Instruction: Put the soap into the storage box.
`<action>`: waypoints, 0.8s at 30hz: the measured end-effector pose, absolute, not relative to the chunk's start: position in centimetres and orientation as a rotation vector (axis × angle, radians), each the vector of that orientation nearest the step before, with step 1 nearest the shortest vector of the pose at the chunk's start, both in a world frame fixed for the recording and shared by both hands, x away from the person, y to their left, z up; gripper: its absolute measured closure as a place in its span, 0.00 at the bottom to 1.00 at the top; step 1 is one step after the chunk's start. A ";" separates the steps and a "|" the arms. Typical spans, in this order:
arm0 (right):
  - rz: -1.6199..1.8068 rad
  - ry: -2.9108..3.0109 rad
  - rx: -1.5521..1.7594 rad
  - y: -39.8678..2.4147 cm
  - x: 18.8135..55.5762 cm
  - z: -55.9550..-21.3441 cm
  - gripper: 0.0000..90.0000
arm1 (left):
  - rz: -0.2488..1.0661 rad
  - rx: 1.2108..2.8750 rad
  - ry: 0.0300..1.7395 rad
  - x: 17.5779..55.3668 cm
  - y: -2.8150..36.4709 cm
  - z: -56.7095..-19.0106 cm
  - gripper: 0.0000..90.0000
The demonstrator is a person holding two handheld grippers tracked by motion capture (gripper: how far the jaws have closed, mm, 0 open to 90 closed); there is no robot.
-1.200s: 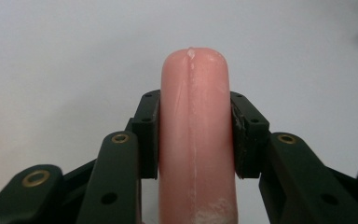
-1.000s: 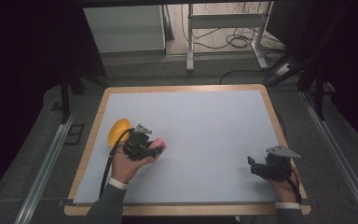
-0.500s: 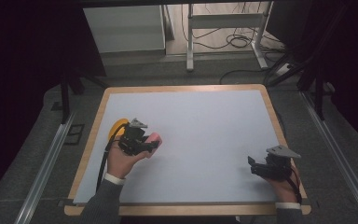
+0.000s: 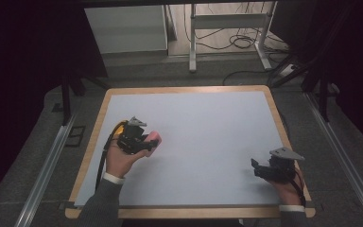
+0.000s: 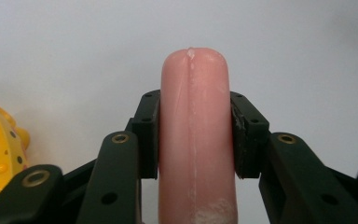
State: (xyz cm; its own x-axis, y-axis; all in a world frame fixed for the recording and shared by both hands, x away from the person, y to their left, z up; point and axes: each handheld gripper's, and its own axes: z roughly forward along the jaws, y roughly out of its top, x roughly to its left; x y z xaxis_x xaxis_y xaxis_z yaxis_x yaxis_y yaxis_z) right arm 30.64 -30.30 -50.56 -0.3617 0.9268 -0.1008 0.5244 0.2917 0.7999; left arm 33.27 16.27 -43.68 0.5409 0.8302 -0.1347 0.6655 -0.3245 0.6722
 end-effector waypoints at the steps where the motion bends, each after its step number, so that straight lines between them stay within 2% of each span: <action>1: 0.921 1.998 1.293 -30.3 30.6 -50.6 0.12 | 0.305 2.083 1.211 33.3 16.5 -43.7 0.67; 24: 0.903 1.999 1.296 -30.3 30.7 -50.7 0.12 | 0.337 2.064 1.274 34.6 18.8 -42.8 0.67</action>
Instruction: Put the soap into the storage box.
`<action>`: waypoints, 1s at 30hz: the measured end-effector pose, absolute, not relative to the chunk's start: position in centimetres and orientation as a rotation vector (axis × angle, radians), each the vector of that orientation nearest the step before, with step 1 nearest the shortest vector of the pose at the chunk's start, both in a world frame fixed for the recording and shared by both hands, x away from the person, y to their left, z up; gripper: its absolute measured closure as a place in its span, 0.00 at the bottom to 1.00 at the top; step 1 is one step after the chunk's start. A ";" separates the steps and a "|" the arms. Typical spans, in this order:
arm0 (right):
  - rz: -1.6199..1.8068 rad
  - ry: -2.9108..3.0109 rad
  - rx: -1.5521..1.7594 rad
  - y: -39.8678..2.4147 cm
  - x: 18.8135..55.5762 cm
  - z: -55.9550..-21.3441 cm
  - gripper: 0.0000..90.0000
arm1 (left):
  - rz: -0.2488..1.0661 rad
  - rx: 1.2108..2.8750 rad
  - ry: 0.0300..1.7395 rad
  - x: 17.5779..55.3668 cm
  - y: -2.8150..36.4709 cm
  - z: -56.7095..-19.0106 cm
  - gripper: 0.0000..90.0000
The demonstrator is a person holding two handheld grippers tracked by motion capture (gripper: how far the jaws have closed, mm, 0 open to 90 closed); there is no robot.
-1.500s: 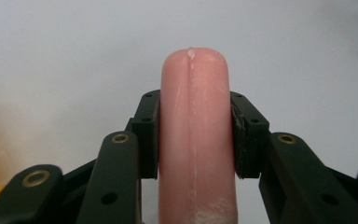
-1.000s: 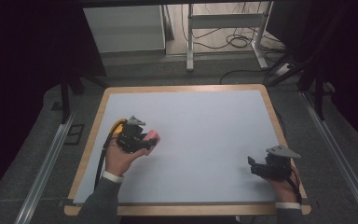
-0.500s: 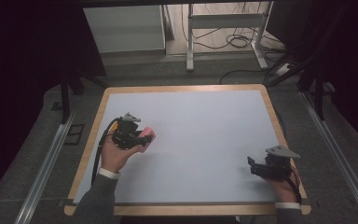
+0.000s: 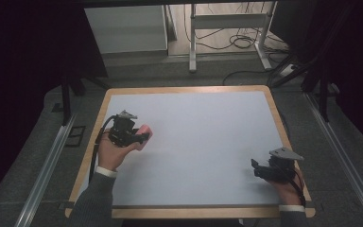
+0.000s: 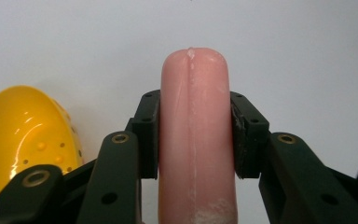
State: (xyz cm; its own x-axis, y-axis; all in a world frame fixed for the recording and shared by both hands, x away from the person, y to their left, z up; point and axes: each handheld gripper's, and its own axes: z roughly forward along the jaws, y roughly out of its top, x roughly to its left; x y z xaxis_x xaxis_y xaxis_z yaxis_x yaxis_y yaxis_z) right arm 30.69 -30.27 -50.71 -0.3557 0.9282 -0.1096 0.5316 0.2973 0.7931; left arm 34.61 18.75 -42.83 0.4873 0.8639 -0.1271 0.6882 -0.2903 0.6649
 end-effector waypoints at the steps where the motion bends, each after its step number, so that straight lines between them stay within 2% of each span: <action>1: 0.903 1.999 1.296 -30.3 30.7 -50.7 0.12 | 0.338 2.063 1.277 34.7 18.8 -42.8 0.67; 30: 0.903 1.994 1.294 -30.4 30.7 -50.7 0.12 | 0.366 2.040 1.370 36.6 21.3 -42.8 0.67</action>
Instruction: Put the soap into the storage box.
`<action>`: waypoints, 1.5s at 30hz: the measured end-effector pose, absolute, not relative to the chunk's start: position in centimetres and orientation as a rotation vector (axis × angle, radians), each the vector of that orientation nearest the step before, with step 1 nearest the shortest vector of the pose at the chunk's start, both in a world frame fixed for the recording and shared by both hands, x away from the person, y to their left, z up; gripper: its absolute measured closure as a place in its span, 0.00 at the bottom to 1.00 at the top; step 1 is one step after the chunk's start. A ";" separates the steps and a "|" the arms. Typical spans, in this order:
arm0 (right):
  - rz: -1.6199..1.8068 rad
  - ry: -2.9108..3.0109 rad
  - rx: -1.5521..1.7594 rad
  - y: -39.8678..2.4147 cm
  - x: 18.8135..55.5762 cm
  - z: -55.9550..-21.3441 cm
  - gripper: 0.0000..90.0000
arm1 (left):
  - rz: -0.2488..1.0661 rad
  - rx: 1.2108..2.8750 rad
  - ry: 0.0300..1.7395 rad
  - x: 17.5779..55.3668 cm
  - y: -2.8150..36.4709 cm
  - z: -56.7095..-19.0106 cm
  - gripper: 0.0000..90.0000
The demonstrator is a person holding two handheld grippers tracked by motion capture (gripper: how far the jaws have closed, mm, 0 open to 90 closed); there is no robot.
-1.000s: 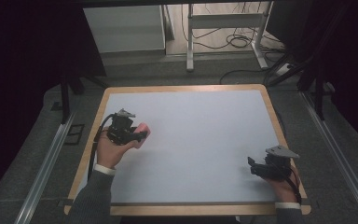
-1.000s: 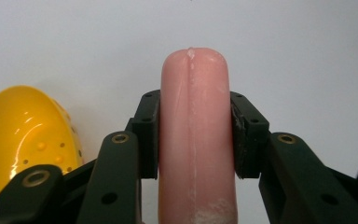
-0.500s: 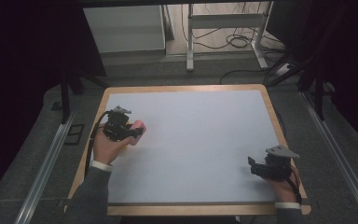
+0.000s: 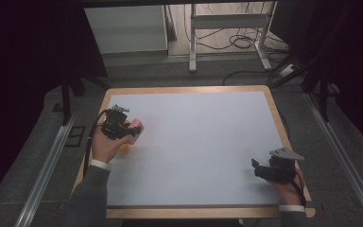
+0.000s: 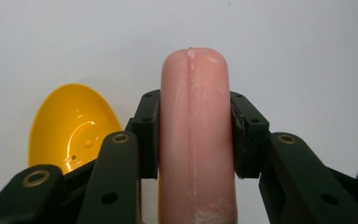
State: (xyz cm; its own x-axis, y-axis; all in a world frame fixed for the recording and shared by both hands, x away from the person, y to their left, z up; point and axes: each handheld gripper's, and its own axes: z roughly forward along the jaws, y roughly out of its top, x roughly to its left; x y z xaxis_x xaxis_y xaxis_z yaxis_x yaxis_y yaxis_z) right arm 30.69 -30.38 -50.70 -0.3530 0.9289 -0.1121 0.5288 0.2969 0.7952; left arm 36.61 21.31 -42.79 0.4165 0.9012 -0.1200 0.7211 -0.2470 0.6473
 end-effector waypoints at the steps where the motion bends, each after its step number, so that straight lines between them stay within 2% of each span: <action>1: 0.902 1.994 1.293 -30.4 30.7 -50.7 0.12 | 0.370 2.039 1.374 36.7 21.5 -42.8 0.67; 23: 0.899 1.997 1.297 -30.3 30.7 -50.7 0.12 | 0.396 2.002 1.460 37.8 24.1 -42.9 0.67; 45: 0.889 2.002 1.294 -30.3 30.8 -50.9 0.12 | 0.378 1.983 1.562 39.4 25.9 -45.0 0.67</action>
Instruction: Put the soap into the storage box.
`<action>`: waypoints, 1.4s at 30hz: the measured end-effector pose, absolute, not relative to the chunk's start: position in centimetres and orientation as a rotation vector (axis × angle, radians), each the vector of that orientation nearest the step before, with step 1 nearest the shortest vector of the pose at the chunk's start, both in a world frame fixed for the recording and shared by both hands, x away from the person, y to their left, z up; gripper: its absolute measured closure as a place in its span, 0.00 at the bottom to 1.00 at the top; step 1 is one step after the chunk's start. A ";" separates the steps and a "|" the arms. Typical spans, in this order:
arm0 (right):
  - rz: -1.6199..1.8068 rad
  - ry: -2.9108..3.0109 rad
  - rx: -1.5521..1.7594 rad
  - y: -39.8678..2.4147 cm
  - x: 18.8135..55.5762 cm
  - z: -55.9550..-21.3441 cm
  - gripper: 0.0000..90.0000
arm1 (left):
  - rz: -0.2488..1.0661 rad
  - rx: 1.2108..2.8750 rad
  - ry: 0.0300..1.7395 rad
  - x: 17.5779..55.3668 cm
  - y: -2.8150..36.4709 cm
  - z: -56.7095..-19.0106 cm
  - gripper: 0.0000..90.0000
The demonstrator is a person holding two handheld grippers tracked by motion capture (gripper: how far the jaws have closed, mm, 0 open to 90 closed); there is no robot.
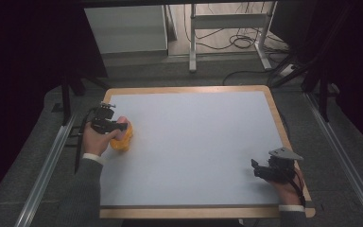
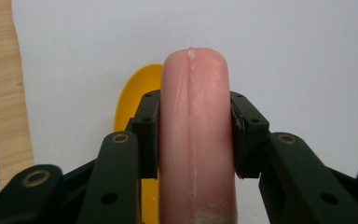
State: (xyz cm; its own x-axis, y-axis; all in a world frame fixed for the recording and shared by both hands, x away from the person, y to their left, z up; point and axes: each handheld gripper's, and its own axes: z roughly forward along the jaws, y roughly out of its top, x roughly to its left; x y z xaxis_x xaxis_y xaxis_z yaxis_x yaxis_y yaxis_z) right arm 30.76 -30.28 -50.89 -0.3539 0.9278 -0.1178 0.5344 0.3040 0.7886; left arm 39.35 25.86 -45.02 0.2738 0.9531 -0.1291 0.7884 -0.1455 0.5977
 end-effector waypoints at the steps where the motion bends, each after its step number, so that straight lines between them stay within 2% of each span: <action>1: 0.889 2.002 1.294 -30.3 30.8 -50.9 0.12 | 0.380 1.983 1.564 39.4 25.9 -45.2 0.67; 25: 0.881 2.004 1.292 -30.3 30.8 -51.0 0.12 | 0.375 1.990 1.626 40.0 26.2 -48.4 0.66; 29: 0.882 2.004 1.292 -30.2 30.7 -50.9 0.12 | 0.419 1.941 1.594 39.4 26.2 -47.4 0.44; 34: 0.880 2.004 1.292 -30.3 30.8 -51.0 0.12 | 0.441 1.919 1.523 38.4 26.3 -46.3 0.35; 42: 0.879 2.005 1.293 -30.2 30.7 -51.0 0.12 | 0.451 1.909 1.390 35.8 25.1 -44.7 0.32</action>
State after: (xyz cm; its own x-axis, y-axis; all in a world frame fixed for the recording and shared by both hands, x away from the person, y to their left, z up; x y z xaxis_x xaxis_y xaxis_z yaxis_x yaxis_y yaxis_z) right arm 30.75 -30.23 -51.00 -0.3537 0.9272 -0.1234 0.5374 0.3094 0.7845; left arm 35.79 25.10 -44.70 0.3573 0.9250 -0.1295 0.6726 -0.1587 0.7228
